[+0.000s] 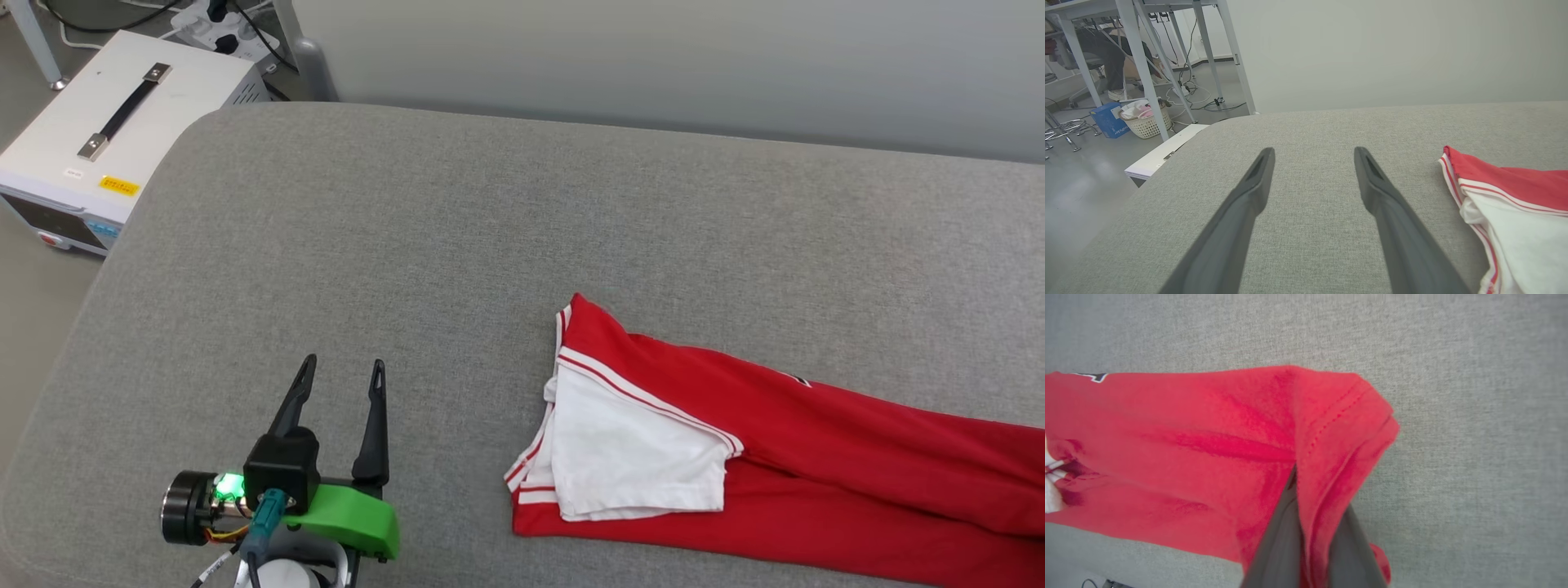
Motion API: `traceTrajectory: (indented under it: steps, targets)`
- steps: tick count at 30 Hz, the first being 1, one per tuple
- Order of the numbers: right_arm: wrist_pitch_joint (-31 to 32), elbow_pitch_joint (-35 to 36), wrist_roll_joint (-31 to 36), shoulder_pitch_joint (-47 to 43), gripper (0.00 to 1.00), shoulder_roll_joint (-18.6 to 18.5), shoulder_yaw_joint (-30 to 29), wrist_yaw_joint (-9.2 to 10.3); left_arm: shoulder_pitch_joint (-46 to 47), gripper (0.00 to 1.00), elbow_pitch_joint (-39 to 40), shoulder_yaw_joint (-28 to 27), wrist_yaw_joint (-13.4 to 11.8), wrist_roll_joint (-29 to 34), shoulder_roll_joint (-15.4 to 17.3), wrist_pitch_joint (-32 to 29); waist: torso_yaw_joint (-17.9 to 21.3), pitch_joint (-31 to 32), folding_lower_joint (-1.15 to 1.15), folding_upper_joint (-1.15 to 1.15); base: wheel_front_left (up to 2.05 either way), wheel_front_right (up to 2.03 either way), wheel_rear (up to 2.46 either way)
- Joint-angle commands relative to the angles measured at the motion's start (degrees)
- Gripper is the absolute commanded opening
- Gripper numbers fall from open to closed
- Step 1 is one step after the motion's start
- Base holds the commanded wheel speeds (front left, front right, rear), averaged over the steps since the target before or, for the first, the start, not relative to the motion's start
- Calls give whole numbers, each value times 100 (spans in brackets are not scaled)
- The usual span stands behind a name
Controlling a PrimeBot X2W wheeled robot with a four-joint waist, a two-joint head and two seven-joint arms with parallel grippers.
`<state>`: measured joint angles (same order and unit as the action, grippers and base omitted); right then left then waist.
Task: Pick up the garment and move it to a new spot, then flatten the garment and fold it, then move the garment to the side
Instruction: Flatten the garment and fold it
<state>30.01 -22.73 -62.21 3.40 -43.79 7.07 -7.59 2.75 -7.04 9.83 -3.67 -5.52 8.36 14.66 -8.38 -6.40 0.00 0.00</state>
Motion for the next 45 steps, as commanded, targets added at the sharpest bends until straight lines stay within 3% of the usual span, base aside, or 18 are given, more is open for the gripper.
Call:
traceTrajectory:
  steps: [1, 10, 16, 23, 31, 39, 45]
  targets:
    - [38, 46, -21, -74, 0, -68, -47, 10, -125, 100, -25, -41, 51, 47, -56, 34, 25, 60, 0, 0, 0, 0, 0]
    - [430, 1163, -112, -359, 0, -215, 12, 10, -255, 100, -77, -134, 185, 152, -159, 34, 30, 170, 0, 0, 0, 0, 0]
    - [793, 2244, -160, -174, 0, 54, 200, 10, -234, 100, -81, -147, 253, 214, -234, 34, -25, 99, 0, 0, 0, 0, 0]
    - [1256, 2765, 354, 497, 0, 471, 839, 10, -78, 100, -64, -135, 307, 264, -316, 34, -152, -111, 0, 0, 0, 0, 0]
    - [1347, 2283, 855, 1690, 0, 1240, 1812, 10, 110, 100, -64, -104, 347, 278, -406, 34, -301, -345, 0, 0, 0, 0, 0]
    - [955, 1166, 1187, 2753, 0, 2021, 2713, 10, 280, 100, -109, -41, 376, 284, -475, 34, -431, -575, 0, 0, 0, 0, 0]
    - [637, 280, 1411, 3088, 0, 2270, 3217, 10, 401, 100, -144, 27, 366, 285, -508, 34, -502, -693, 0, 0, 0, 0, 0]
